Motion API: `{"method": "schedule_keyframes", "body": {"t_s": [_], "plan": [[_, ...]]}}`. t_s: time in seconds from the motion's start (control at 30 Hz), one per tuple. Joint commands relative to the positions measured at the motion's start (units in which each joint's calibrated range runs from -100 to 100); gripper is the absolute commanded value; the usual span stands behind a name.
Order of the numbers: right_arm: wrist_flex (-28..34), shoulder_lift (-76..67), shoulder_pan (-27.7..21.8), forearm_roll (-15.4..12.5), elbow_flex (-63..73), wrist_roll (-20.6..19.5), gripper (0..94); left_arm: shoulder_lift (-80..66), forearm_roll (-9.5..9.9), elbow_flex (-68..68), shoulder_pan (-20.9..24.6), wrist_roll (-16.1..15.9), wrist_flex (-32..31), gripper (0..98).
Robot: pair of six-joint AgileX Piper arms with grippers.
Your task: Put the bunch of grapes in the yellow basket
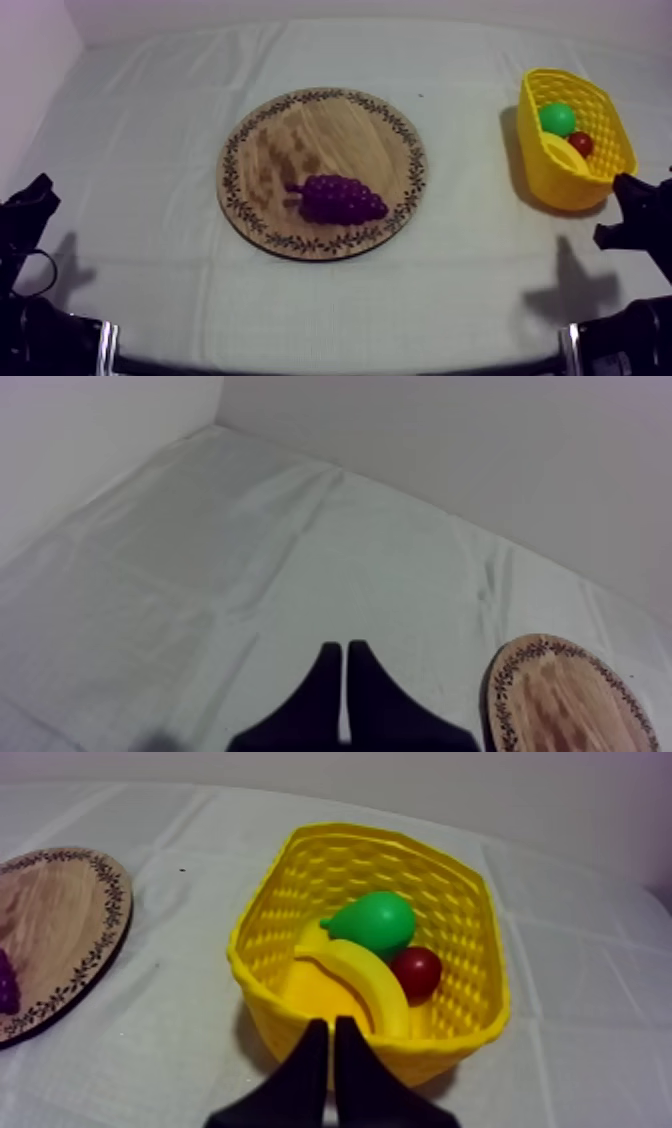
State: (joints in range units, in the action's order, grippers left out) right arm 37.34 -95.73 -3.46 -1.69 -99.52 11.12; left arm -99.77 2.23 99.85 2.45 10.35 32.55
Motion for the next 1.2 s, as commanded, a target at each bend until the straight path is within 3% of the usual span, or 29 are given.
{"method": "schedule_keyframes", "body": {"t_s": [0.0, 0.5, 0.63, 0.73, 0.83, 0.97, 1.17], "plan": [[0.00, -0.03, 0.02, 0.00, -0.04, -0.01, 0.3, 0.03, 0.04, 0.04, -0.02, -0.02, 0.03, 0.0], [0.34, -0.03, 0.43, 0.02, -0.04, 0.16, 0.3, 0.03, 0.04, 0.04, -0.02, -0.02, 0.03, 0.0], [4.57, 0.00, 5.84, 0.39, 0.92, 0.68, 0.4, 0.03, 0.04, 0.04, -0.02, -0.01, 0.03, 0.0], [5.42, -0.02, 14.65, 2.16, 1.07, -0.20, 0.5, 0.03, 0.04, 0.04, 0.00, 0.01, 0.03, 0.0], [9.07, -0.02, 21.80, 3.40, 2.17, 3.56, 0.6, 0.03, 0.04, 0.04, -0.01, -0.10, 0.03, 0.0], [11.83, 0.08, 23.47, 3.55, 3.37, 7.34, 0.6, 0.03, 0.04, 0.04, -0.02, -0.01, 0.03, 0.0], [10.88, 9.43, 26.58, 4.72, 9.77, 3.46, 0.8, 0.03, 0.04, 0.04, -0.02, 0.01, 0.03, 0.0]]}}
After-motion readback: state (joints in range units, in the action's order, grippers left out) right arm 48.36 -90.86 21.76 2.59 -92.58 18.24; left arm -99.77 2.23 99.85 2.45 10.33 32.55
